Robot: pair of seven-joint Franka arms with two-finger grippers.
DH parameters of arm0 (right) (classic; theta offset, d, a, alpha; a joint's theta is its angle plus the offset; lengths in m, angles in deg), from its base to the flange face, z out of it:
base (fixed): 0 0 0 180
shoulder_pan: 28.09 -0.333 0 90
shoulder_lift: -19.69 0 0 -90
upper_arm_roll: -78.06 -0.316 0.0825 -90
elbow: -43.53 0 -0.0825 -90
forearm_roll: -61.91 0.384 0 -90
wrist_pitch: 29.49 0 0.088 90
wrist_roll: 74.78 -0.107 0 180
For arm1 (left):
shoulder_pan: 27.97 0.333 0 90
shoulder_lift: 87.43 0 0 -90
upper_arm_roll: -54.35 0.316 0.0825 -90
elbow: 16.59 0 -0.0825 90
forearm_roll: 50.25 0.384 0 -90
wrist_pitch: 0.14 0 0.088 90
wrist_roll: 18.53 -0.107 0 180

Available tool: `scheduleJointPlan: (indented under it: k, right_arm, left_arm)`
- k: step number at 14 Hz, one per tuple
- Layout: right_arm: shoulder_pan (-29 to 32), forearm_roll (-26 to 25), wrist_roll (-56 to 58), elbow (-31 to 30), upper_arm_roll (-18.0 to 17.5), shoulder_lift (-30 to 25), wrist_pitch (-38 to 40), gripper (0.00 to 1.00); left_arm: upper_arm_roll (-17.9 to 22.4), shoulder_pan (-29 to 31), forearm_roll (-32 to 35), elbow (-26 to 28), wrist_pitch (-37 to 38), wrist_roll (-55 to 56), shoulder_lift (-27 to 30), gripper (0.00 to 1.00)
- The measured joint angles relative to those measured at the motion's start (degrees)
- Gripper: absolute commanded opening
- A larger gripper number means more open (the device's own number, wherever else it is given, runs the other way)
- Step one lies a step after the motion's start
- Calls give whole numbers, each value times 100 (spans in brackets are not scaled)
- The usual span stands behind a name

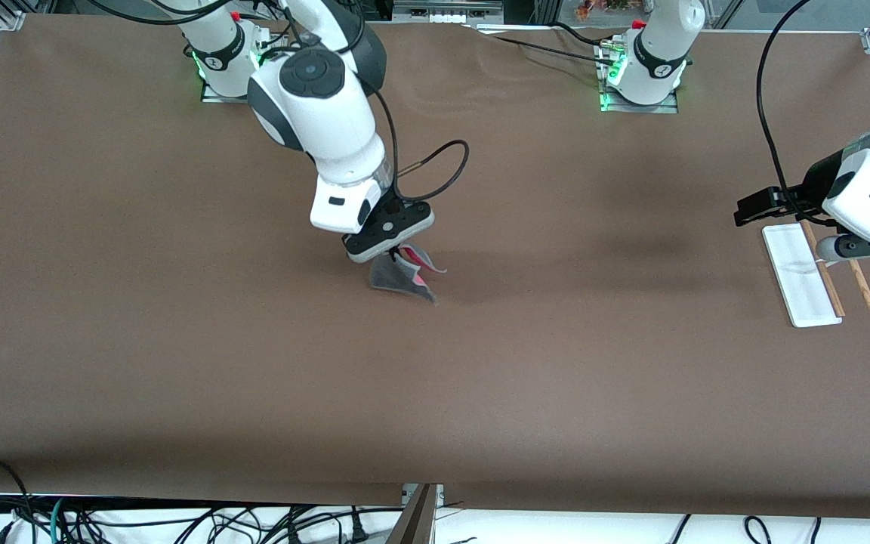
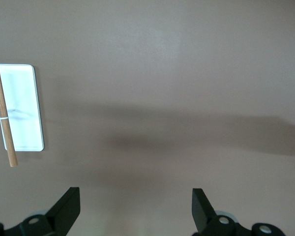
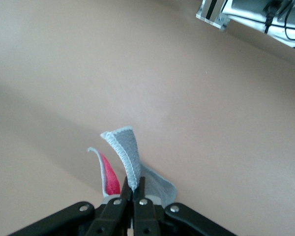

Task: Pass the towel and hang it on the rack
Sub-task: 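Lift the towel with the right gripper toward the table's middle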

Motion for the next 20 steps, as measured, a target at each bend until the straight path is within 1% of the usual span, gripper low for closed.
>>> scheduleJointPlan:
  k: [4,9,13,20]
  right_arm:
    - [-6,292,-733,62,-318,3,-382,0]
    - [-117,353,-780,218,-627,4,-482,0]
    - [-447,352,-849,260,-644,41,-482,0]
    - [-480,352,-851,262,-643,98,-511,0]
  left_arm:
    - [0,0,0,0,0,0,0,100]
    - [0,0,0,0,0,0,0,100]
    - [0,0,0,0,0,0,0,100]
    - [-5,-3,-12,0,-5,-1,-4,100]
